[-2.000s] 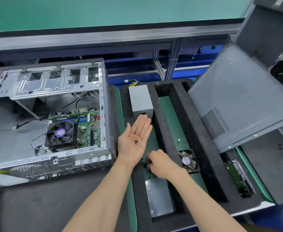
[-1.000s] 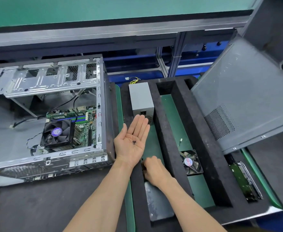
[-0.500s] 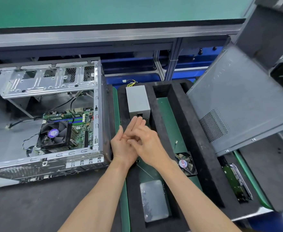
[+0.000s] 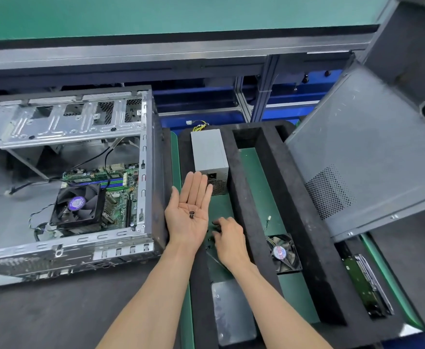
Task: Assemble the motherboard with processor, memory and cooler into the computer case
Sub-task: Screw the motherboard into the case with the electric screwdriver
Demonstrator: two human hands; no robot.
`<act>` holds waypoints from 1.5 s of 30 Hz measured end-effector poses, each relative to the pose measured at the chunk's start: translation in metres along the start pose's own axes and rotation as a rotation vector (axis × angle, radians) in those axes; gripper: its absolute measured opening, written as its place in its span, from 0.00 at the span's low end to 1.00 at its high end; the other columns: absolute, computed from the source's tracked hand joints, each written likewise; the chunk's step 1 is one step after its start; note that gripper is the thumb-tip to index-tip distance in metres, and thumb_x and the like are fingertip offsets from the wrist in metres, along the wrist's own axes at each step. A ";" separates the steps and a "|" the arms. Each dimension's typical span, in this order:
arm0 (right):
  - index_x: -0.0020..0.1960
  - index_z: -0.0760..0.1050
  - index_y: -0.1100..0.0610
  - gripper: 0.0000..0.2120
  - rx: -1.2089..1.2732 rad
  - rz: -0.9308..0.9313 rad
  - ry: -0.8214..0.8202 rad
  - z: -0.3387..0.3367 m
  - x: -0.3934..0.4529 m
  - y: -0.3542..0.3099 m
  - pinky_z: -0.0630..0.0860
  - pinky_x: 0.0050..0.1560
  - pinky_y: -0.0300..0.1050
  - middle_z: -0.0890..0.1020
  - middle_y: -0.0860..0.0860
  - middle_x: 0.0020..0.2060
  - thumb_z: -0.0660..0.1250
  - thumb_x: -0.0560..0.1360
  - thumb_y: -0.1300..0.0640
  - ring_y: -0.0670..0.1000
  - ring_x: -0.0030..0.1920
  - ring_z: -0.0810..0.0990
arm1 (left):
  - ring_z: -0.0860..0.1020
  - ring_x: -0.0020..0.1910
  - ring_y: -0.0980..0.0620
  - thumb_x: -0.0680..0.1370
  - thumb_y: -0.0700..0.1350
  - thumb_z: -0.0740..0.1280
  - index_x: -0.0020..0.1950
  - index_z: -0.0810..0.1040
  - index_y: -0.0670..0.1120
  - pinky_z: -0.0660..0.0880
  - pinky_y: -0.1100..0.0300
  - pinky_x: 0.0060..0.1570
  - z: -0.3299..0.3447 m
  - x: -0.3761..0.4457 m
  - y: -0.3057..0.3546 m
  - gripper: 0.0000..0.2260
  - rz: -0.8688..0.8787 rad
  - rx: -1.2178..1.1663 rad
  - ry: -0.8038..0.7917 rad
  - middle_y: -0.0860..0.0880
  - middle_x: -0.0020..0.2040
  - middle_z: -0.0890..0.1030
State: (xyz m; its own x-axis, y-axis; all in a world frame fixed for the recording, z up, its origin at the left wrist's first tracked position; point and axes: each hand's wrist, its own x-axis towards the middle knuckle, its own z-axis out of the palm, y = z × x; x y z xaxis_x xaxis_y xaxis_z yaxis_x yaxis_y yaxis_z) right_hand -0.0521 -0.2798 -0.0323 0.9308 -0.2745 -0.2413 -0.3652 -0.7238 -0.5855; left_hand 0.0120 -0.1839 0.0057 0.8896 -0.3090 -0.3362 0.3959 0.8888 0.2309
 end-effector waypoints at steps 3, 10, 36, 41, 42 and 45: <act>0.60 0.80 0.61 0.10 -0.001 -0.030 -0.017 0.005 0.009 0.000 0.74 0.52 0.50 0.79 0.57 0.54 0.67 0.80 0.61 0.59 0.54 0.79 | 0.79 0.64 0.43 0.85 0.52 0.57 0.60 0.83 0.38 0.79 0.48 0.59 -0.002 0.001 0.000 0.21 -0.001 0.006 -0.002 0.40 0.65 0.80; 0.44 0.74 0.65 0.07 -0.128 -0.152 -0.056 0.014 0.017 -0.003 0.60 0.39 0.48 0.73 0.57 0.44 0.60 0.79 0.68 0.59 0.45 0.76 | 0.78 0.66 0.42 0.84 0.52 0.59 0.62 0.82 0.38 0.79 0.48 0.60 -0.006 0.003 0.000 0.20 -0.019 0.031 -0.015 0.40 0.66 0.79; 0.45 0.77 0.61 0.05 0.377 -0.403 0.308 -0.073 -0.015 -0.046 0.71 0.42 0.37 0.77 0.51 0.41 0.68 0.78 0.69 0.47 0.41 0.76 | 0.79 0.65 0.41 0.85 0.51 0.55 0.61 0.82 0.36 0.74 0.48 0.64 0.032 -0.007 -0.014 0.23 -0.050 0.044 0.026 0.37 0.65 0.79; 0.46 0.79 0.59 0.07 0.327 -0.493 0.324 -0.119 -0.025 -0.061 0.68 0.43 0.30 0.77 0.48 0.41 0.70 0.76 0.70 0.43 0.41 0.76 | 0.79 0.64 0.40 0.84 0.51 0.55 0.61 0.82 0.35 0.74 0.47 0.66 0.074 -0.019 -0.013 0.23 -0.047 -0.016 -0.042 0.36 0.65 0.79; 0.46 0.80 0.59 0.07 0.328 -0.509 0.333 -0.128 -0.028 -0.066 0.68 0.43 0.30 0.78 0.48 0.40 0.71 0.75 0.70 0.43 0.41 0.76 | 0.79 0.64 0.40 0.85 0.51 0.55 0.61 0.81 0.35 0.74 0.46 0.66 0.083 -0.022 -0.012 0.23 -0.044 -0.027 -0.052 0.36 0.65 0.79; 0.46 0.81 0.59 0.07 0.355 -0.559 0.356 -0.148 -0.036 -0.084 0.72 0.43 0.33 0.80 0.47 0.41 0.72 0.75 0.70 0.45 0.42 0.78 | 0.80 0.63 0.39 0.84 0.52 0.55 0.61 0.81 0.35 0.78 0.46 0.62 0.107 -0.032 -0.005 0.23 -0.031 -0.068 -0.093 0.36 0.65 0.79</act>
State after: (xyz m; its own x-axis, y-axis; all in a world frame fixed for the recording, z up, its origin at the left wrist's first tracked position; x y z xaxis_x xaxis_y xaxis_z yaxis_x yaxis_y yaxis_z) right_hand -0.0525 -0.3027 0.1405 0.9050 -0.1575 0.3951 0.2372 -0.5842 -0.7762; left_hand 0.0054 -0.2145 0.1128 0.8958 -0.3640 -0.2549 0.4101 0.8982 0.1586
